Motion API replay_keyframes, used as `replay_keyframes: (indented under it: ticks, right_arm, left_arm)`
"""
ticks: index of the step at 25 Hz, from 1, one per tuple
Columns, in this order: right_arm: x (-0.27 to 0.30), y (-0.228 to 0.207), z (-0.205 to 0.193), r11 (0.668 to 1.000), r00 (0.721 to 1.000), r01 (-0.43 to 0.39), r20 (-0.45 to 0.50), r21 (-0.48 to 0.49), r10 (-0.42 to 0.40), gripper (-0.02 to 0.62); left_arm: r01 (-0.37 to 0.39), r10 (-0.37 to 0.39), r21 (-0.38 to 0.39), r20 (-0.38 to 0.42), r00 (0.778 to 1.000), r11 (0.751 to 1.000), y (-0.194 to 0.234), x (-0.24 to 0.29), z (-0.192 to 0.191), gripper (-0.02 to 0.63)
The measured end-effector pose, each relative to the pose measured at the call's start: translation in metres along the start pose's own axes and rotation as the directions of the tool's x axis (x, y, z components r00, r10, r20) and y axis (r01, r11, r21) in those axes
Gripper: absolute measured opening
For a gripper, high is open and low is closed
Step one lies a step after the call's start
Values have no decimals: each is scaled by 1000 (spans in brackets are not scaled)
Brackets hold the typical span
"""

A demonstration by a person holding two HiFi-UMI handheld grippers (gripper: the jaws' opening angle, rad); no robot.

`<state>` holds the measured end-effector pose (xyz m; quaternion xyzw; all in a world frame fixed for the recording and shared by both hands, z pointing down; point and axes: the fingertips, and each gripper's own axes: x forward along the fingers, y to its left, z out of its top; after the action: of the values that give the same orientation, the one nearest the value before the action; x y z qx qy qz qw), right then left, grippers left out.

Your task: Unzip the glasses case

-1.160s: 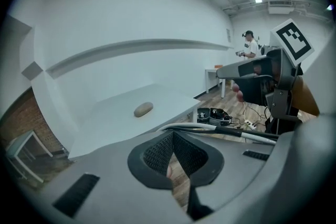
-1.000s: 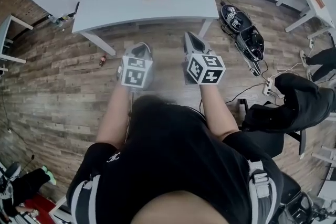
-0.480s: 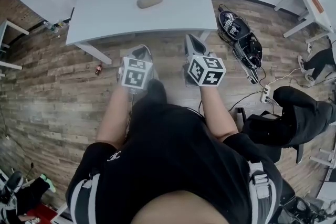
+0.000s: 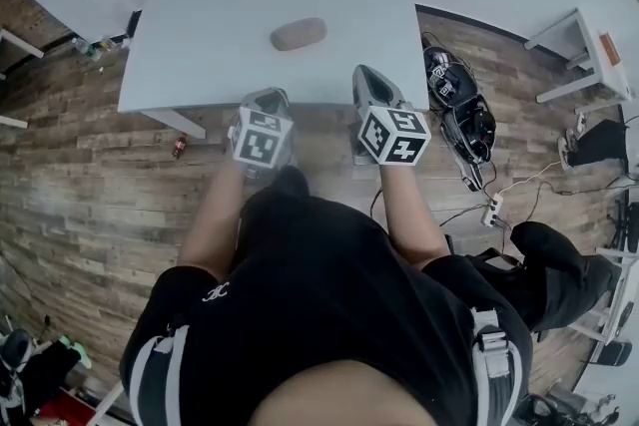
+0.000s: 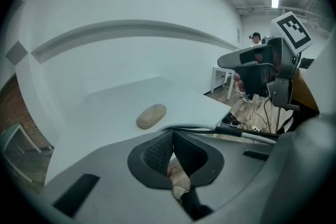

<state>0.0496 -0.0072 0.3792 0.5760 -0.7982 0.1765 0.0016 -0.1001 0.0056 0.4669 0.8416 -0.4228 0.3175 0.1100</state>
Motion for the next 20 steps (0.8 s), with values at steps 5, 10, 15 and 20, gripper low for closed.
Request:
replay_keyframes:
  ticks: [5,10,15,20]
  right_arm:
    - [86,-13,23,1000,1000,14,-22,5,-14,3]
    - [159,-15,23,999,998,32,-61,4,-32,3]
    - [203,-24,17,999,995,42,-91,-9,-42,3]
    - [225,-47,10,997,991,79,-109,5,-78,3]
  left_arm:
    - [45,-44,20,-45,998,999,55,50,28,1]
    - [128,-124,35,-93,988,991,98,92,30,2]
    - [193,-185,56,-132,974,980,113,131,27,2]
    - [330,-272,137,-324,906,934,118,163,7,1]
